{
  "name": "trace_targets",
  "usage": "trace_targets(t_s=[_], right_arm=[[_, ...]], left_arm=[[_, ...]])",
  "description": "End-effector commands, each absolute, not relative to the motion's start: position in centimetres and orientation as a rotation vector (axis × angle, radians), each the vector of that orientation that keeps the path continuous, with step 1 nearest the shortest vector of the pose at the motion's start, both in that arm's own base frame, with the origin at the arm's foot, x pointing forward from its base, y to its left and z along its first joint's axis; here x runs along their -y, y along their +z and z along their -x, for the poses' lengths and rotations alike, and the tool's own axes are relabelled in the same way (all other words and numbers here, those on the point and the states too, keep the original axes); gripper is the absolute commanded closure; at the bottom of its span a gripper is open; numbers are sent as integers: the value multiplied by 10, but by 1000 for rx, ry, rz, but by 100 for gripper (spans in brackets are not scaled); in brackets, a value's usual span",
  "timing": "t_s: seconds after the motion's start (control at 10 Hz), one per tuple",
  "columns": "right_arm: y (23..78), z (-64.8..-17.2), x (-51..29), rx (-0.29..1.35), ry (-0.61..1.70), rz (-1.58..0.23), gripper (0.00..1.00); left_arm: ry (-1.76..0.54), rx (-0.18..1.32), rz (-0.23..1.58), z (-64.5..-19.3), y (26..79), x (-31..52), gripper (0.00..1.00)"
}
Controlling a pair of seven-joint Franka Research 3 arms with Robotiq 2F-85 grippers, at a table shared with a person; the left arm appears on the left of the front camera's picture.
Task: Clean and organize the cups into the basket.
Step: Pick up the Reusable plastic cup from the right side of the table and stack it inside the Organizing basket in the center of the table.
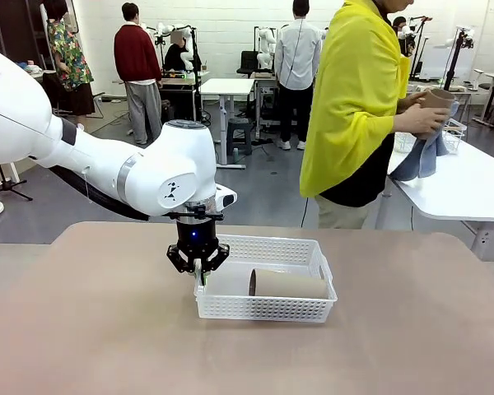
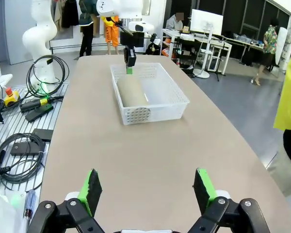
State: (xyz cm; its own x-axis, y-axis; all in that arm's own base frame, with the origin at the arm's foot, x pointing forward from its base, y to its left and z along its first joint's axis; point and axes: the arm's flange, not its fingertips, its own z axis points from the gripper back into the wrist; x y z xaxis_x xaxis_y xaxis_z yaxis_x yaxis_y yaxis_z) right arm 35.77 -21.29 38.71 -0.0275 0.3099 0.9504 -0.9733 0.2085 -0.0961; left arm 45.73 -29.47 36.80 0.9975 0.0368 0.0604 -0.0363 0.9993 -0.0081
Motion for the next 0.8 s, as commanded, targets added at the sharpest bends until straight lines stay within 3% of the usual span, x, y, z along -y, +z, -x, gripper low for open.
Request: trace_targets(t_s=[0.0, 0.7], right_arm=[[388, -353, 210, 1125, 1212, -801, 0], [388, -353, 210, 1125, 1212, -801, 0]], left_arm=[[38, 66, 11, -457, 370, 296, 100], [38, 66, 11, -457, 370, 296, 100]])
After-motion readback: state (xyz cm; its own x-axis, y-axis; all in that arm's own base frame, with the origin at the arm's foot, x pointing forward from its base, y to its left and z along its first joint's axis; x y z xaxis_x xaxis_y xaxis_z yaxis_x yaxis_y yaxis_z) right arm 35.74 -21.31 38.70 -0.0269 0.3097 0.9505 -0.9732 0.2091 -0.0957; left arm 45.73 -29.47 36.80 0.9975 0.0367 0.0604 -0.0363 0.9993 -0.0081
